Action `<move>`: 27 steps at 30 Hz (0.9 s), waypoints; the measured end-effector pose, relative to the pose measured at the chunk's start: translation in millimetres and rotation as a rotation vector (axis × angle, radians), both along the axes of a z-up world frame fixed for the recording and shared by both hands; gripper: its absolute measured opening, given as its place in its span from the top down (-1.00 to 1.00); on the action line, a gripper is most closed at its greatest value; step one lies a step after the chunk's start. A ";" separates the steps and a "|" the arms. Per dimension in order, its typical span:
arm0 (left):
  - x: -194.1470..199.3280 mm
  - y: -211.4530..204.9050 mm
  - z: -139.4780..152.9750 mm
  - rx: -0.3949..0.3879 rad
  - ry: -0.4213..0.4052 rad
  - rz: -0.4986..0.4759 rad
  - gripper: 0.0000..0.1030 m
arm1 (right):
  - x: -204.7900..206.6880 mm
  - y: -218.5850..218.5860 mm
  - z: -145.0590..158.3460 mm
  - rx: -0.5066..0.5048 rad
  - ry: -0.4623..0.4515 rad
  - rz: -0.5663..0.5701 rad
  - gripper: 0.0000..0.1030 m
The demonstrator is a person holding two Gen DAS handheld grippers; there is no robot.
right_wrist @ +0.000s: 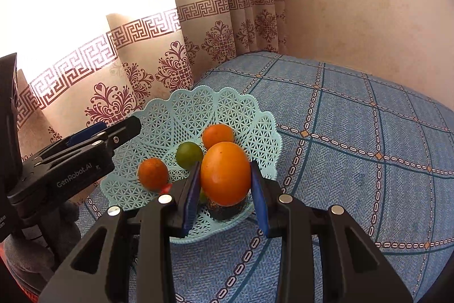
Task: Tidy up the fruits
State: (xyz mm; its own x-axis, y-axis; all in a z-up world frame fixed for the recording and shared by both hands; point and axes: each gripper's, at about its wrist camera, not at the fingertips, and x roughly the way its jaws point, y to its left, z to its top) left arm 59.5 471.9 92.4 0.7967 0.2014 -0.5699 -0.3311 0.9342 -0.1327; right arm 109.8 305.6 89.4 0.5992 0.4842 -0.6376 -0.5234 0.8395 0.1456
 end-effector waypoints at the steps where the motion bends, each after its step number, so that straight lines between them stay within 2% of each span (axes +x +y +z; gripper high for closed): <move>1: -1.0 0.8 -0.2 0.006 0.001 0.009 -0.37 | 0.0 2.9 0.3 -0.001 0.000 0.005 0.34; 12: -6.6 7.3 6.7 0.062 -0.009 0.070 -0.38 | 5.9 32.1 -3.4 -0.004 0.012 0.044 0.33; 14: -7.9 7.4 7.3 0.063 -0.010 0.075 -0.47 | 6.0 34.1 -5.0 -0.005 0.009 0.043 0.33; 16: -8.8 7.4 7.6 0.058 -0.012 0.076 -0.52 | 7.0 34.5 -6.5 0.002 0.013 0.037 0.12; 17: -8.9 7.4 7.6 0.057 -0.011 0.078 -0.53 | 6.8 33.2 -6.2 0.006 0.006 0.028 -0.16; 18: -8.1 7.6 7.5 0.056 -0.011 0.079 -0.53 | 6.1 31.4 -5.4 0.006 -0.006 0.017 -0.31; 23: -7.8 5.1 7.1 0.057 -0.007 0.075 -0.53 | 4.2 25.6 -3.0 -0.007 -0.017 0.003 -0.32; 25: -5.8 3.7 7.3 0.062 -0.006 0.069 -0.54 | 2.7 23.1 -2.3 -0.018 -0.025 -0.009 -0.38; 27: -4.0 2.2 7.5 0.069 -0.006 0.068 -0.54 | -0.1 20.0 -0.9 -0.027 -0.040 -0.023 -0.54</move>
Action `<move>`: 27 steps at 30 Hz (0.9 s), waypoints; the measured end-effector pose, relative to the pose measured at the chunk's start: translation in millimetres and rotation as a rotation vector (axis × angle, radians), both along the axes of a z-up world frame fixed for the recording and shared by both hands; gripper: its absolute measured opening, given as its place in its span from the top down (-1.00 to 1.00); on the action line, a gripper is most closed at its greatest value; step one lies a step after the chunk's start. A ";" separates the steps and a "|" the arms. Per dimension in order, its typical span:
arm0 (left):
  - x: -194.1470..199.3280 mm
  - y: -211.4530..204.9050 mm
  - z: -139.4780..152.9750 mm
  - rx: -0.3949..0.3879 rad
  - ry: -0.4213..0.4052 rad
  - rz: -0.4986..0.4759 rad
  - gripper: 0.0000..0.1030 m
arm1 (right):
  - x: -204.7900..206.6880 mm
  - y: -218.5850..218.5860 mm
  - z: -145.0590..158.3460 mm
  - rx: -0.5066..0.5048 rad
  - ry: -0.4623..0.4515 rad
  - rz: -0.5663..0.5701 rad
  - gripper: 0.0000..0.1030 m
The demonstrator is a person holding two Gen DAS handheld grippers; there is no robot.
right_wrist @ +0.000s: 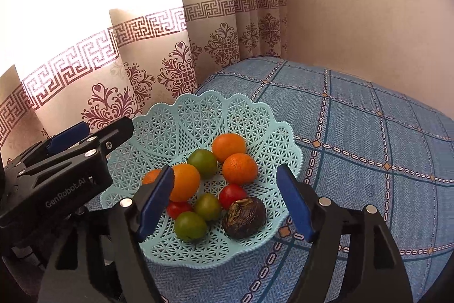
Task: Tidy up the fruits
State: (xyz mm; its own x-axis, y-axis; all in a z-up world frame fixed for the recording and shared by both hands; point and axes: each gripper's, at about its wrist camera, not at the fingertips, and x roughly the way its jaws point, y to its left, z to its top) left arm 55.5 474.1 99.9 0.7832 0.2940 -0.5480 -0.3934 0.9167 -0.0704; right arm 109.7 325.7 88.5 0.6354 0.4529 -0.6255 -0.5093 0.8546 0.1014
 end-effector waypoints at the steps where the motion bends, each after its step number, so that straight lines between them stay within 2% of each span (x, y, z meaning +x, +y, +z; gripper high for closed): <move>1: 0.1 -1.1 0.3 0.009 0.001 0.001 -0.55 | -2.4 -1.8 0.7 -0.004 -0.008 -0.005 -0.58; 5: -0.8 -4.6 2.0 0.029 0.000 -0.001 -0.63 | -10.8 -8.1 4.6 -0.018 -0.043 -0.024 -0.79; 10: -6.2 -11.0 4.5 0.053 0.001 -0.012 -0.64 | -21.8 -14.4 8.5 -0.045 -0.086 -0.049 -0.90; 20: -26.4 -19.1 2.8 0.110 0.020 -0.008 -0.66 | -35.5 -26.7 7.2 -0.080 -0.120 -0.091 -0.90; 27: -40.3 -24.3 3.6 0.166 0.026 0.009 -0.66 | -44.8 -33.4 8.1 -0.118 -0.182 -0.130 -0.90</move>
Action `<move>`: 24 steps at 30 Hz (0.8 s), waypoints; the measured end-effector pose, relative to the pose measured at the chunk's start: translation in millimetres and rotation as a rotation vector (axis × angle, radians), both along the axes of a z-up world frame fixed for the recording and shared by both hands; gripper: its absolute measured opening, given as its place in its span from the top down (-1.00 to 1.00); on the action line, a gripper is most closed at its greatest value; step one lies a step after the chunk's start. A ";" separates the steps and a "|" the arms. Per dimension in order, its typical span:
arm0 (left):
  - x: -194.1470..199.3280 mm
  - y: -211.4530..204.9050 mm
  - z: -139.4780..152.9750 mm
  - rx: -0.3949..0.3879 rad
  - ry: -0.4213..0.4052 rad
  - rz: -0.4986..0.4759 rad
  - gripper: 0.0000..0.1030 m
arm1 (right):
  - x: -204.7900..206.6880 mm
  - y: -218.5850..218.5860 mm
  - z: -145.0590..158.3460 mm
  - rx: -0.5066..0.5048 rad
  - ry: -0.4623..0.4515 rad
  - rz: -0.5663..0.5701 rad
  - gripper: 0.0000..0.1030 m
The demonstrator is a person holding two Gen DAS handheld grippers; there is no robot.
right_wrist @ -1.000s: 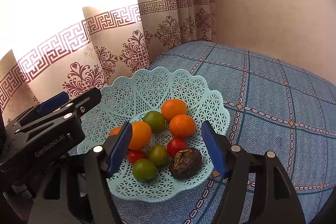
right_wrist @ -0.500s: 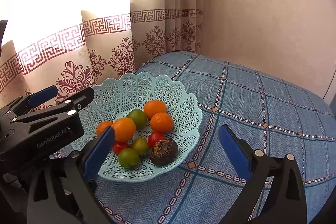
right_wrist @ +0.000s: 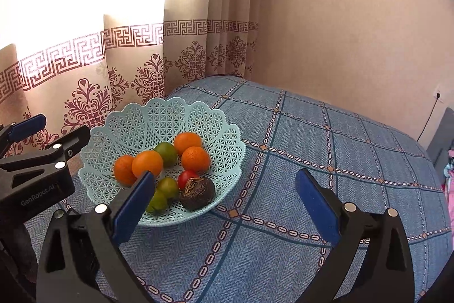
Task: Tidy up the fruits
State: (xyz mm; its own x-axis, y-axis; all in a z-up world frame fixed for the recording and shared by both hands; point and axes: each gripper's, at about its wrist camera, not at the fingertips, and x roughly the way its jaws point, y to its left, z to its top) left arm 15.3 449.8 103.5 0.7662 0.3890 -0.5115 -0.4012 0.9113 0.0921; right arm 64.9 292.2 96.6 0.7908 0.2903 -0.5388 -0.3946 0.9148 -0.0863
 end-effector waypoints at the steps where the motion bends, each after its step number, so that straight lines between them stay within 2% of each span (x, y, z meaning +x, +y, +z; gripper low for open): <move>1: -1.8 -1.2 0.1 0.015 0.001 0.007 -0.66 | -0.9 -0.5 -0.6 -0.011 -0.008 -0.008 -0.90; 5: -7.5 -3.1 -0.8 0.054 0.009 0.022 -0.77 | -4.5 -5.1 -2.2 -0.035 -0.051 -0.048 -0.90; 12: -11.6 -8.2 -5.1 0.091 0.038 0.016 -0.77 | -14.6 -9.3 0.6 -0.068 -0.113 -0.080 -0.90; 19: -13.0 -9.2 -9.4 0.108 0.055 0.019 -0.77 | -25.7 -1.2 -0.7 -0.156 -0.186 -0.108 -0.90; 24: -14.8 -9.3 -12.2 0.148 0.068 0.038 -0.77 | -27.8 2.6 -3.8 -0.178 -0.199 -0.112 -0.90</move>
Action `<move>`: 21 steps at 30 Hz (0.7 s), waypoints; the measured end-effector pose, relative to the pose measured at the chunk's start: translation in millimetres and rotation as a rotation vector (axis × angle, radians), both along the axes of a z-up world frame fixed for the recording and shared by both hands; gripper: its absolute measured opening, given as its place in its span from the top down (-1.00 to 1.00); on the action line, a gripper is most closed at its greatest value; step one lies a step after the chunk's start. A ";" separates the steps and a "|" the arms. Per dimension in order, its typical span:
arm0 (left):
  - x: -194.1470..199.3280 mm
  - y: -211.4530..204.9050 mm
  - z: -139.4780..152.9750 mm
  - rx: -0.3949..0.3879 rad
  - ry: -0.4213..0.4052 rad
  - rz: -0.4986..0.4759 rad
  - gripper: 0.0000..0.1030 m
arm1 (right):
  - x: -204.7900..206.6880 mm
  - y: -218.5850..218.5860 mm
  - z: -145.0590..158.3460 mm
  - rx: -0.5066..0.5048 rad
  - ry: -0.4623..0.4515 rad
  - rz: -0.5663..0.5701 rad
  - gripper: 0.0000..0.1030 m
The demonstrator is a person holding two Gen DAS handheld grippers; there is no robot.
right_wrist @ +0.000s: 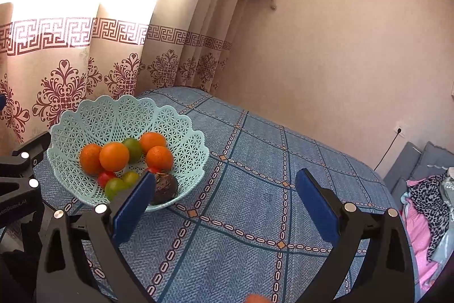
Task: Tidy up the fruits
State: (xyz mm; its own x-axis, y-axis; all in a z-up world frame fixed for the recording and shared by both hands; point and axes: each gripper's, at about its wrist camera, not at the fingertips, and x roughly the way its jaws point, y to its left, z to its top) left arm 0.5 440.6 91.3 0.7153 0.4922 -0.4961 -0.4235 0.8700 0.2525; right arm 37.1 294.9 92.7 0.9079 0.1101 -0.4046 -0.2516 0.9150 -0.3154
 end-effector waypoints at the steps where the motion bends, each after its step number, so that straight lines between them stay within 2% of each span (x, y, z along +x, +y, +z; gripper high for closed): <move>1: -0.6 0.4 -0.3 0.002 0.001 0.001 -0.77 | -0.1 1.1 -0.9 -0.006 0.001 0.004 -0.90; 13: 0.8 4.6 -8.1 0.020 0.015 -0.006 -0.78 | -4.4 11.4 -7.5 -0.040 0.012 0.068 -0.90; 21: 1.2 2.9 -11.3 0.027 0.021 -0.019 -0.78 | -4.8 12.6 -10.8 -0.056 0.008 0.066 -0.90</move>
